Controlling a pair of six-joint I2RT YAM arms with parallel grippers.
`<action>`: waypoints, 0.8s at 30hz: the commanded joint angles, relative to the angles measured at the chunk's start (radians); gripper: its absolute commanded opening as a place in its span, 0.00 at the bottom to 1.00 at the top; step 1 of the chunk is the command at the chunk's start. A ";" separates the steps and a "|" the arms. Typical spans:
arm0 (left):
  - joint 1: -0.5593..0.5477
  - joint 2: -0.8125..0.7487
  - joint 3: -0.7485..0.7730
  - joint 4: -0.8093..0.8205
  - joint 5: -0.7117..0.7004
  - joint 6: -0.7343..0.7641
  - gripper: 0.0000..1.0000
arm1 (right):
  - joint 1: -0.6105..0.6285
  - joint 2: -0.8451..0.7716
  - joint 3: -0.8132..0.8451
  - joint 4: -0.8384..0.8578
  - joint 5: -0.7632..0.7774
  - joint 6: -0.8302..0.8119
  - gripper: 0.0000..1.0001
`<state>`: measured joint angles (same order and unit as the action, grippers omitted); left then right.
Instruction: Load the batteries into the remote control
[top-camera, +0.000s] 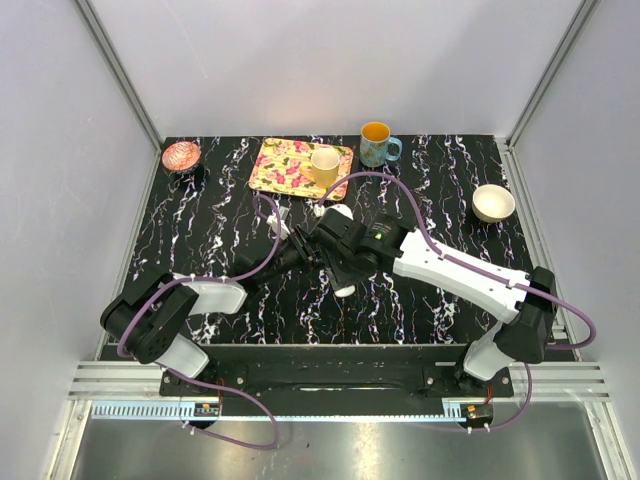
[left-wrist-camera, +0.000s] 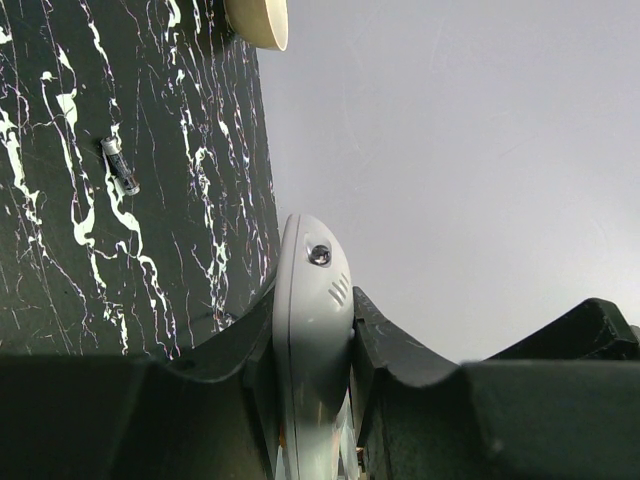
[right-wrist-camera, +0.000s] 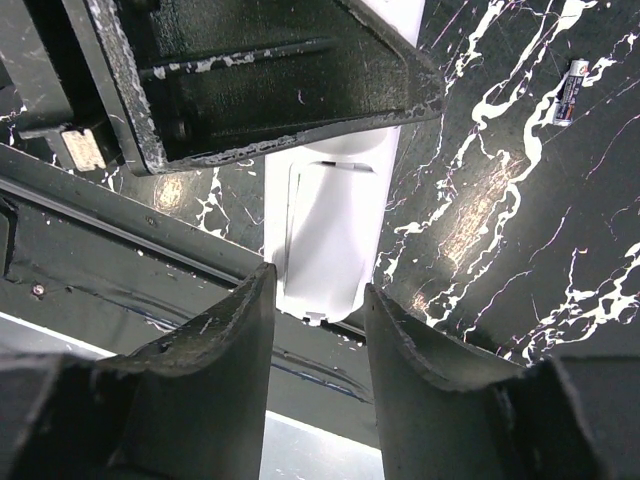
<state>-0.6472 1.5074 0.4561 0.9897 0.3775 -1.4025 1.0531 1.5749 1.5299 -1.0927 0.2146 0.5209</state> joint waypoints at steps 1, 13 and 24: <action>-0.003 -0.029 0.018 0.102 -0.011 -0.015 0.00 | 0.007 0.004 -0.002 0.019 -0.014 -0.009 0.47; -0.003 -0.029 0.007 0.145 -0.009 -0.035 0.00 | 0.007 0.000 -0.001 0.005 -0.027 -0.016 0.31; -0.003 -0.019 0.007 0.118 -0.012 -0.018 0.00 | 0.007 0.002 0.030 -0.007 -0.015 -0.018 0.50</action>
<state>-0.6472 1.5074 0.4553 1.0077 0.3775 -1.4128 1.0531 1.5761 1.5242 -1.0969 0.1970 0.5110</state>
